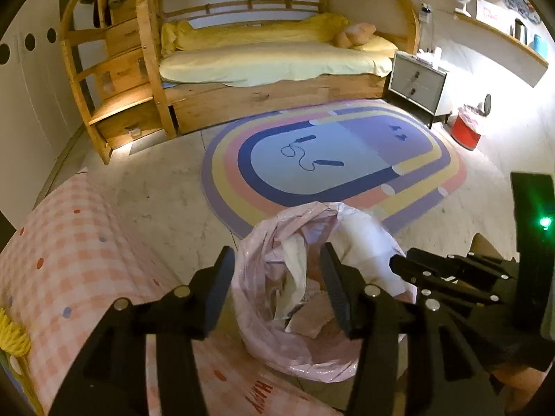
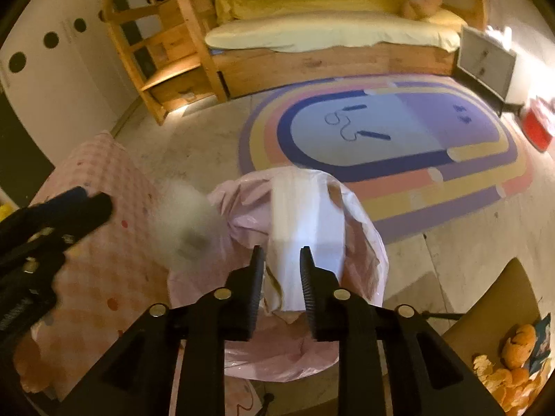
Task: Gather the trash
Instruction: 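Carry both paper bags over the pink-lined bin and open both tools, then move both tools back over the table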
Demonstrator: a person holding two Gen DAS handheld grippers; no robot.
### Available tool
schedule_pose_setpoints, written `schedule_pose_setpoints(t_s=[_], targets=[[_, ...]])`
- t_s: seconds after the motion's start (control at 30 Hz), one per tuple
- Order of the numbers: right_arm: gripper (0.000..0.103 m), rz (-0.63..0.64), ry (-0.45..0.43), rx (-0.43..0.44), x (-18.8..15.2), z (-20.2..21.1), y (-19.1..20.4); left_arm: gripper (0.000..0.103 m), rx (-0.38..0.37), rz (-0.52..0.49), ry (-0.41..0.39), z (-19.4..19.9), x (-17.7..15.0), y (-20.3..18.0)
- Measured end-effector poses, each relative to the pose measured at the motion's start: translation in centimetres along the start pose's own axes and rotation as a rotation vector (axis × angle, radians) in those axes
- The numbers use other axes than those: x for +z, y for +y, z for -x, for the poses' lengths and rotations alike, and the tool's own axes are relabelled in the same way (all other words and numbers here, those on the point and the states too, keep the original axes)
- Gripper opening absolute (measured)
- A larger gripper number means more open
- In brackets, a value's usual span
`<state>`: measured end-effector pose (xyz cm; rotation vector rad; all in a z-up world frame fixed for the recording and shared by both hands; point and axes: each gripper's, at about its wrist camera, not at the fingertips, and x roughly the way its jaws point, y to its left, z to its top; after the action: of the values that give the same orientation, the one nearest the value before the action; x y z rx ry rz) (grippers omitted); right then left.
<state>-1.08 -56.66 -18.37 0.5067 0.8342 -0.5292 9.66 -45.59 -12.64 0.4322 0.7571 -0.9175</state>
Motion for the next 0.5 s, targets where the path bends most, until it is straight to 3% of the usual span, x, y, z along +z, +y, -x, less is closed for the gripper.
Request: schedule_pose_setpoints(t_s=[0.27, 0.5], targets=[[0.026, -0.022, -0.065, 0.032, -0.6, 5.5, 0.5, 0.050, 0.062, 0.050, -0.047, 4.6, -0.2, 2.5], [0.026, 0.003, -0.180, 0.156, -1.4, 12.4, 4.1, 0.050, 0.139, 0.101, -0.115, 12.8, -3.4, 5.3]])
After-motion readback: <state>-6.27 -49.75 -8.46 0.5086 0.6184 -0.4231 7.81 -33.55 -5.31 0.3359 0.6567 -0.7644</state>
